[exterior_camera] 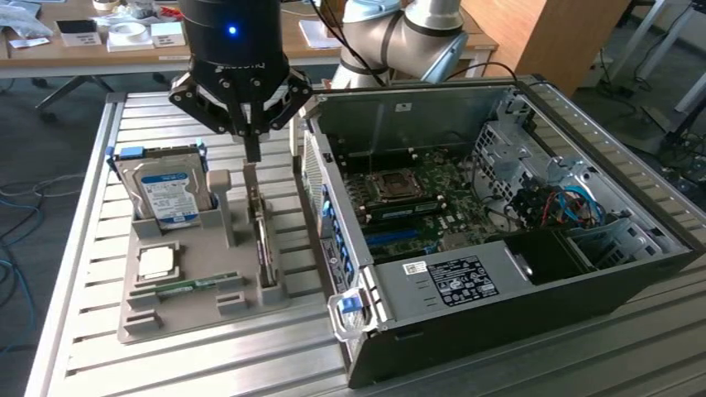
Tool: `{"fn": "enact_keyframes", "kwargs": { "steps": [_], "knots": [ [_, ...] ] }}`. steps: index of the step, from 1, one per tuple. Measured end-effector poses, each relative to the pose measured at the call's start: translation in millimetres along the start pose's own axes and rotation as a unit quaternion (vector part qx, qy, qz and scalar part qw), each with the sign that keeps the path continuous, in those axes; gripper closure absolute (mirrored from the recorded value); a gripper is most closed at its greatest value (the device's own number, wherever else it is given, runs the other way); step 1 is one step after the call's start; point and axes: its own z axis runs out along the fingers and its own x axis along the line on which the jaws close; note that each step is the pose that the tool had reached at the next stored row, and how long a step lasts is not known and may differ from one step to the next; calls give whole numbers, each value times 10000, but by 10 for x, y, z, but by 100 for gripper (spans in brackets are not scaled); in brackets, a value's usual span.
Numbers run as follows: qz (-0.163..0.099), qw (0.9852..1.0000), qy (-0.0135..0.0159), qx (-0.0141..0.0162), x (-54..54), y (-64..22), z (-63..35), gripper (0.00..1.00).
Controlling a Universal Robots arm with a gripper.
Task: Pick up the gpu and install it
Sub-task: 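Reach for the gpu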
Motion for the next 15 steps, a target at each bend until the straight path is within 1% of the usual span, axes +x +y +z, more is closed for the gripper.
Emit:
{"fn": "enact_keyframes", "kwargs": {
  "steps": [2, 9, 15],
  "knots": [
    [0, 10000, -1, -1, 1, -15, 0, 89],
    [-1, 10000, 0, 0, -1, -27, -1, 89],
    [0, 10000, 0, 3, -4, -100, -2, 89]
  ]
}}
